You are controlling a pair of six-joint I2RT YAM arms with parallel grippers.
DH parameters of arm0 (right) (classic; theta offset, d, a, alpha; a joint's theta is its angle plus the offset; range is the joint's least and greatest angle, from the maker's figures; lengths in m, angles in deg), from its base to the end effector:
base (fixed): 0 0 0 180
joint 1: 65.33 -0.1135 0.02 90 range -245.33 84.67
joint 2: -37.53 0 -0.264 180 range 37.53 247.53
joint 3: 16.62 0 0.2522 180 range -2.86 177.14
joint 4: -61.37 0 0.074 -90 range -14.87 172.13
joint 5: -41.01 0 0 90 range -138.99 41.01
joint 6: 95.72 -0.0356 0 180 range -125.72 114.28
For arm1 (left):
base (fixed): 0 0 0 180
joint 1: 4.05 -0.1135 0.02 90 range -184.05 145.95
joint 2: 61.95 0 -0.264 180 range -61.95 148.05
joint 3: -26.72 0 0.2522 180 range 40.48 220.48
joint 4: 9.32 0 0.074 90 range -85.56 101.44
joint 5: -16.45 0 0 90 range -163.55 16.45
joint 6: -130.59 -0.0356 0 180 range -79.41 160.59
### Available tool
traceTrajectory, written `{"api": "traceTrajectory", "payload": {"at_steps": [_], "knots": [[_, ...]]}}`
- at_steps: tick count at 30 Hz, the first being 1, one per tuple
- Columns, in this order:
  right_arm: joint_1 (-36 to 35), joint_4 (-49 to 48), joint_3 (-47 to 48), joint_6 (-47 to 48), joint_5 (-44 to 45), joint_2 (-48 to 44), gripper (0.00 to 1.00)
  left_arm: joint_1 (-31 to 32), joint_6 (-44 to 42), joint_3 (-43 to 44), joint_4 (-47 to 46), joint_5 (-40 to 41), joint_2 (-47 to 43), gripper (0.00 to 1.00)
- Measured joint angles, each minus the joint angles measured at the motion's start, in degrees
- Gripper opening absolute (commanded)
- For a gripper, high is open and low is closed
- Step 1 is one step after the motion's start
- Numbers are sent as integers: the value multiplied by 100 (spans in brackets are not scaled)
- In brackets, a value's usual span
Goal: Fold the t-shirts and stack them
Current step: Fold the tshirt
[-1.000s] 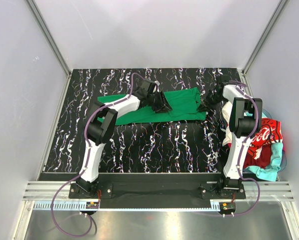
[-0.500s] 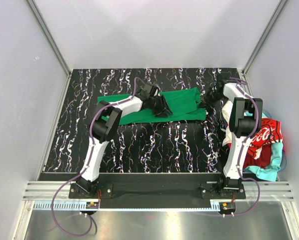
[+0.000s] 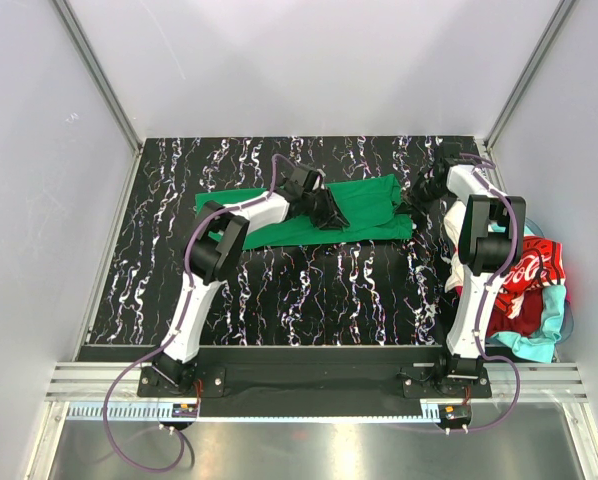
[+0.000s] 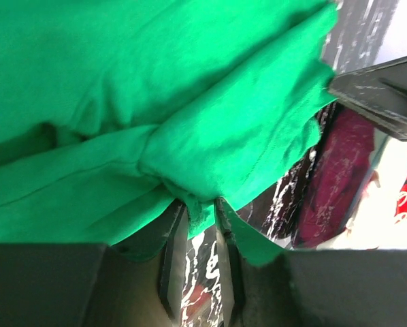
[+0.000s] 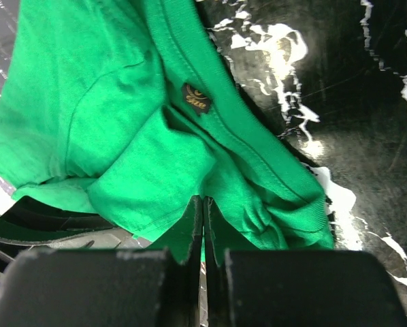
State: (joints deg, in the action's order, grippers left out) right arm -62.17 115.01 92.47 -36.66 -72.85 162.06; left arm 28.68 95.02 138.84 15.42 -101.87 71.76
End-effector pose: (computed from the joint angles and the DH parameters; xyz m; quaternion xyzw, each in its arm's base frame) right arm 0.4509 -0.0105 0.1643 0.2462 0.9309 0.2400 0.1236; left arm 0.4196 -0.2898 0.1353 -0.0801 0.9011 -0.4131 0.1047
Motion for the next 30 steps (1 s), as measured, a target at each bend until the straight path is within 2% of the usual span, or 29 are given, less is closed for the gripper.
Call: {"api": "traceTrajectory", "payload": {"at_steps": [8, 10, 15, 23, 30], "knots": [[0, -68, 90, -83, -140, 0, 0, 0, 107, 160, -181, -24, 2, 33], [0, -68, 175, -92, -170, 0, 0, 0, 138, 219, -214, -33, 2, 29], [0, -107, 304, -136, -243, 0, 0, -13, 256, 256, -339, -52, 9, 0], [-11, -415, 422, -409, -463, 2, 0, -177, 337, 424, -481, -59, 63, 0], [-61, -599, 1611, -706, -734, 341, 0, -553, 603, 568, -743, -66, 173, 0]]}}
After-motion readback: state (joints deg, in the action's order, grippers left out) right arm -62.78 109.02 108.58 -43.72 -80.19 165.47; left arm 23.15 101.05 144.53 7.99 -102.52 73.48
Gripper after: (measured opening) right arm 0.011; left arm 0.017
